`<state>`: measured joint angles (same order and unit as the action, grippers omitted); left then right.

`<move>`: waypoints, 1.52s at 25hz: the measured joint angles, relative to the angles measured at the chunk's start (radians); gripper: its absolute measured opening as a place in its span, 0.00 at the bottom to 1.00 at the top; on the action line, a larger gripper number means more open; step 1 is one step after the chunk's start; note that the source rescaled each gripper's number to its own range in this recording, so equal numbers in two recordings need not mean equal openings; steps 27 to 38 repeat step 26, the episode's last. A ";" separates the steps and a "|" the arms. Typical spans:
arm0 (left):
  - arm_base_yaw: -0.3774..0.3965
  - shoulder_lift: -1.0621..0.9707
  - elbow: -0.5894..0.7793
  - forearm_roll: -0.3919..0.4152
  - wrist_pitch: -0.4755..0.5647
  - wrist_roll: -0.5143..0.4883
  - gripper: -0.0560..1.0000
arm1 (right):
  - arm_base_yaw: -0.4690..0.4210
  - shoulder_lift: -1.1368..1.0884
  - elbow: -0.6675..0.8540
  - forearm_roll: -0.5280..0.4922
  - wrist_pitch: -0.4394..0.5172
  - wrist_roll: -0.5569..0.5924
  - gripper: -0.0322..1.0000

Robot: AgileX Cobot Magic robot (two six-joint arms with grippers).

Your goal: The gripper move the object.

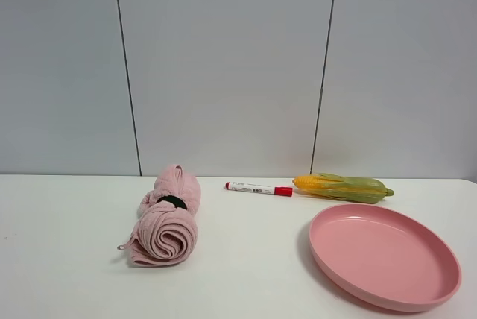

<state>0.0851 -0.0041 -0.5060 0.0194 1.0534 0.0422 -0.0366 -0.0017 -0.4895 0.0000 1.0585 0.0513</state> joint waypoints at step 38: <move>0.000 0.000 0.000 0.001 0.000 0.000 1.00 | 0.000 0.000 0.000 0.000 0.000 0.000 0.78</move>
